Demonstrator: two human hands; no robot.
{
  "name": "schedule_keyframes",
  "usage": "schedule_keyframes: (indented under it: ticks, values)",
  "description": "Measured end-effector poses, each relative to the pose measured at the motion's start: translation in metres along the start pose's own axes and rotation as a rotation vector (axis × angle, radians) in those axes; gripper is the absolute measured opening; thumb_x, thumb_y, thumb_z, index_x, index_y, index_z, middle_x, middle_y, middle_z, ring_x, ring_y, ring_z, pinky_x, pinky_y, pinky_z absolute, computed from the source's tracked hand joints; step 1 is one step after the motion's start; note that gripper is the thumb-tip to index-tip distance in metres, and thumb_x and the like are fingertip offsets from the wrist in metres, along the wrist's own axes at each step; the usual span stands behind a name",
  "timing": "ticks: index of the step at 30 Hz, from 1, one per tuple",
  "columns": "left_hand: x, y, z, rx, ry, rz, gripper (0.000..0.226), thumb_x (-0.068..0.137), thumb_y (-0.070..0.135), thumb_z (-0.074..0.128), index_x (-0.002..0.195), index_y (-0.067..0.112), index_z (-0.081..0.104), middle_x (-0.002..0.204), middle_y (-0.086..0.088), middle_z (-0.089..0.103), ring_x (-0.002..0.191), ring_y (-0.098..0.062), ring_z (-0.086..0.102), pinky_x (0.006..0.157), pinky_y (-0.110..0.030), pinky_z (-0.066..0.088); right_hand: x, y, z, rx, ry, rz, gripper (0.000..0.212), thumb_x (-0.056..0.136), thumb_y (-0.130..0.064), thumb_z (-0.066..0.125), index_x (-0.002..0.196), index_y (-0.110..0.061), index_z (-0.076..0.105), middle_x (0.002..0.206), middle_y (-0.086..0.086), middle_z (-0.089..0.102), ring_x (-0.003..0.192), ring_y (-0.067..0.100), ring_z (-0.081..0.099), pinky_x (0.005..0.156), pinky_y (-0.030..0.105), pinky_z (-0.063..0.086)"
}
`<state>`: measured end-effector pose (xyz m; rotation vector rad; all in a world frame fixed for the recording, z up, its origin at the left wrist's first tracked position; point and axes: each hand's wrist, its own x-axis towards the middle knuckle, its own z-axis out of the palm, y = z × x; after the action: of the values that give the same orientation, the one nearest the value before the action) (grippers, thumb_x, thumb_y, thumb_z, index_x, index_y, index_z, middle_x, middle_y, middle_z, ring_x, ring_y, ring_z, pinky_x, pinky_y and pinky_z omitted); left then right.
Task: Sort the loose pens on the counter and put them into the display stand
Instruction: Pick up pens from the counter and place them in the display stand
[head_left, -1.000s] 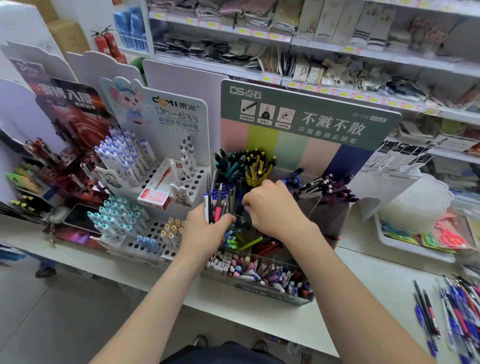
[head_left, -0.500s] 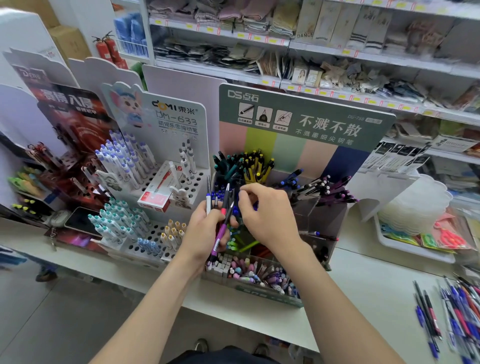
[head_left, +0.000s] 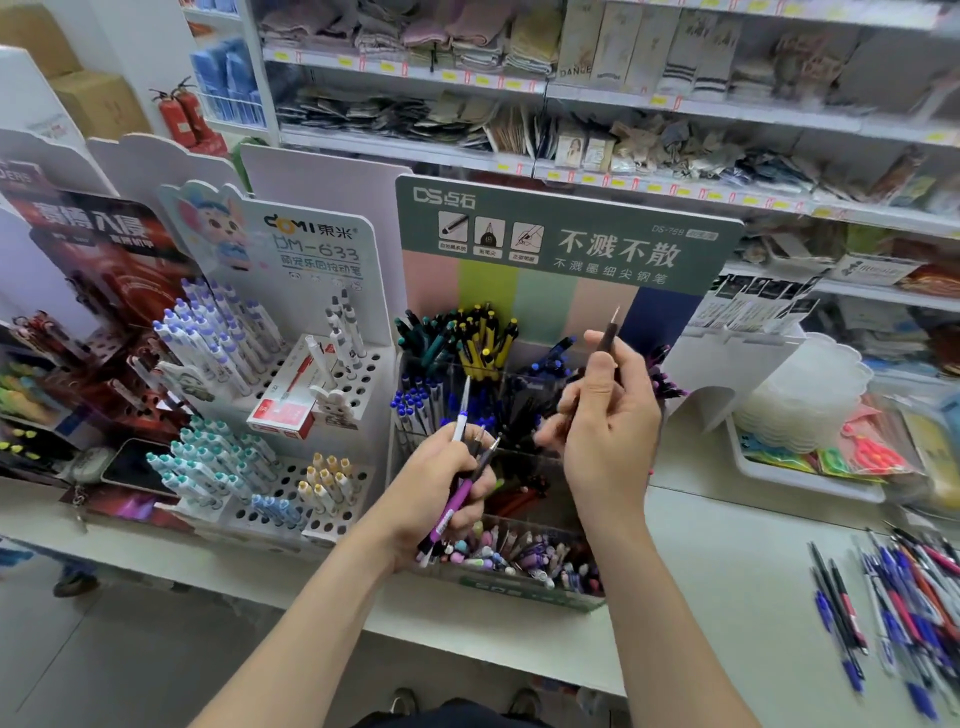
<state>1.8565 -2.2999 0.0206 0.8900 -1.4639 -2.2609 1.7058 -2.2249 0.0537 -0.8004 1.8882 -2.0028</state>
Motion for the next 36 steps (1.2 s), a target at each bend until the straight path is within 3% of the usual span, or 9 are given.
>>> schedule_keyframes:
  ticks: [3,9,13,17,23,27,30,32,36]
  values:
    - [0.01,0.004,0.011,0.031,0.004,0.009,0.039,0.094,0.003,0.03,0.127,0.001,0.051,0.075,-0.008,0.051,0.052,-0.019,0.033,0.048,-0.026,0.026,0.007,0.008,-0.024,-0.361,0.036,-0.03,0.024,0.109,-0.027,0.047,0.118,-0.034,0.068,0.066,-0.004,0.063,0.06,0.016,0.058,0.062,0.041,0.051]
    - [0.025,0.001,0.044,-0.036,-0.024,0.02,0.041,0.097,-0.003,0.029,0.127,0.008,0.055,0.082,-0.008,0.049,0.063,-0.022,0.046,0.057,-0.034,0.038,0.001,0.016,-0.071,-0.89,0.201,0.124,0.008,0.091,-0.027,0.064,0.084,-0.027,0.062,0.072,-0.009,0.062,0.072,0.021,0.057,0.063,0.032,0.042]
    - [0.031,-0.01,0.054,0.014,-0.029,0.022,0.044,0.105,-0.005,0.031,0.138,0.012,0.055,0.089,-0.01,0.059,0.072,-0.025,0.057,0.069,-0.042,0.052,0.0,0.035,-0.092,-0.98,0.257,0.114,0.003,0.087,-0.017,0.065,0.089,-0.017,0.067,0.088,0.002,0.062,0.085,0.027,0.056,0.069,0.034,0.044]
    - [0.031,-0.014,0.059,0.111,-0.049,0.042,0.042,0.11,-0.002,0.039,0.14,0.021,0.057,0.108,-0.014,0.071,0.08,-0.025,0.062,0.074,-0.044,0.05,-0.002,0.05,-0.093,-0.979,0.186,0.056,0.016,0.088,-0.003,0.064,0.095,-0.01,0.076,0.102,0.004,0.055,0.096,0.03,0.056,0.077,0.034,0.045]
    - [0.03,-0.014,0.062,0.139,-0.056,0.066,0.04,0.113,0.004,0.044,0.147,0.023,0.05,0.126,-0.009,0.076,0.09,-0.024,0.069,0.083,-0.044,0.053,-0.005,0.063,-0.086,-0.918,-0.094,-0.176,0.038,0.092,0.0,0.067,0.127,-0.012,0.073,0.121,0.004,0.073,0.112,0.027,0.06,0.097,0.044,0.053]
    - [0.032,-0.014,0.061,0.13,-0.054,0.089,0.027,0.113,0.006,0.046,0.14,0.01,0.045,0.123,-0.008,0.076,0.088,-0.025,0.067,0.083,-0.046,0.053,-0.012,0.051,-0.075,-0.748,0.045,-0.19,0.019,0.093,-0.016,0.071,0.107,-0.025,0.079,0.107,-0.013,0.074,0.102,0.014,0.057,0.088,0.032,0.048]
    - [0.033,-0.012,0.059,0.108,-0.084,0.098,0.024,0.112,0.009,0.049,0.136,0.008,0.047,0.106,-0.025,0.072,0.083,-0.024,0.066,0.076,-0.039,0.055,-0.012,0.028,-0.061,-0.434,-0.053,0.056,0.013,0.097,-0.026,0.069,0.091,-0.029,0.08,0.075,-0.014,0.074,0.078,0.006,0.069,0.074,0.021,0.051]
    - [0.032,-0.01,0.059,0.092,-0.12,0.122,0.023,0.113,0.011,0.049,0.136,0.007,0.048,0.114,-0.036,0.067,0.081,-0.023,0.065,0.071,-0.037,0.055,-0.014,0.022,-0.055,-0.344,-0.159,0.177,0.012,0.099,-0.027,0.069,0.095,-0.025,0.08,0.058,-0.009,0.069,0.054,0.009,0.068,0.062,0.02,0.052]
    - [0.032,-0.008,0.056,-0.021,-0.123,0.109,0.025,0.114,0.013,0.044,0.137,0.008,0.052,0.122,-0.031,0.069,0.095,-0.031,0.072,0.086,-0.047,0.062,-0.011,0.019,-0.049,-0.119,-0.12,0.217,0.013,0.107,-0.028,0.061,0.104,-0.025,0.074,0.074,0.002,0.073,0.059,0.022,0.071,0.053,0.034,0.057]
